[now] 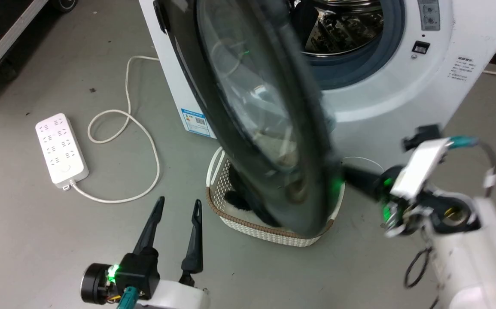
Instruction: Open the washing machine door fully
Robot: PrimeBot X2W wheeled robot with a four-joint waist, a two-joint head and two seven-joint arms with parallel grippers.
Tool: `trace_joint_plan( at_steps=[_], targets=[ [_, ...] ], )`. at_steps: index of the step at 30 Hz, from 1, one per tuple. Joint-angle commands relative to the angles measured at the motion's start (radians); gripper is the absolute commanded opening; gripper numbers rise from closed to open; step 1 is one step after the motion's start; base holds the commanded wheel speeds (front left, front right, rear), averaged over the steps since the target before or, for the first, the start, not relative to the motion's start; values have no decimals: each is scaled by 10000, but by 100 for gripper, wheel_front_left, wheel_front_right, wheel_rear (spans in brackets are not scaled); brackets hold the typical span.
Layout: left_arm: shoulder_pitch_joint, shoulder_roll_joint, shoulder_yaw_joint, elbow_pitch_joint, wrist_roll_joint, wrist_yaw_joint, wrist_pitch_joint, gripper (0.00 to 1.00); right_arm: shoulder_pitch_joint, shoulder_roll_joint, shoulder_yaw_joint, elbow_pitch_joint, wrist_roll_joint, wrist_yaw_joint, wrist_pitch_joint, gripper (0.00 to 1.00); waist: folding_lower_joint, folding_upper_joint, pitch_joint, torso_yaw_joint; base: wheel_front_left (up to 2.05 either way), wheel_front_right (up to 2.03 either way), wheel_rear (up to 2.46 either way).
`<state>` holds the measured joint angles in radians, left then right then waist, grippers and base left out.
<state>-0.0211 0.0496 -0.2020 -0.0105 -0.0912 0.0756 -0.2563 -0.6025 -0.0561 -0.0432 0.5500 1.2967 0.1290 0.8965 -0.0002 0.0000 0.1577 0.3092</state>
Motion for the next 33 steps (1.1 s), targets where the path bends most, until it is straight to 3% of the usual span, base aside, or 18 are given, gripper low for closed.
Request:
trace_joint_plan(
  at_steps=[1,11,12,13,18,22,23,26,28,29,33],
  targets=[
    [154,6,-13,40,3,-60,-55,100,327,58,324,-168,219,17,-123,0,2,0,-34,-19,0,0,0],
    [327,6,-93,130,-156,-76,-55,100,1390,58,2302,-970,831,17,-1214,0,2,0,-158,-135,0,0,0],
    [339,6,-83,139,-178,-76,-55,100,1428,58,2268,-1006,689,17,-1457,22,2,0,-180,-172,0,0,0],
    [347,6,-62,149,-201,-71,-55,100,1446,58,2198,-1030,510,17,-1684,100,2,0,-224,-227,0,0,0],
    [397,6,144,146,-296,-92,-55,100,1602,-402,1699,-1837,-930,17,-3187,100,2,0,-491,-603,0,0,0],
    [429,6,372,83,-323,-183,-55,100,2052,-1389,1791,-3132,-2993,17,-5234,100,2,0,-734,-1010,0,0,0],
    [440,6,553,94,-353,-297,-55,100,2617,-2444,2229,-3854,-5367,17,-7132,100,2,0,-908,-1312,0,0,0],
    [459,6,764,94,-372,-390,-55,100,3242,-2858,2172,-4159,-7507,17,-9004,100,2,0,-1068,-1602,0,0,0],
    [498,6,896,107,-379,-454,-55,100,3665,-2768,1774,-4271,-8693,17,-9916,100,2,0,-1162,-1772,0,0,0],
    [622,6,1122,158,-349,-649,-55,100,4813,-1887,694,-4918,-11187,17,-11076,100,2,0,-1285,-2048,0,0,0],
    [732,6,1156,260,-334,-705,-55,100,5817,-891,155,-5609,-12404,17,-11343,100,2,0,-1322,-2138,0,0,0]
  ],
)
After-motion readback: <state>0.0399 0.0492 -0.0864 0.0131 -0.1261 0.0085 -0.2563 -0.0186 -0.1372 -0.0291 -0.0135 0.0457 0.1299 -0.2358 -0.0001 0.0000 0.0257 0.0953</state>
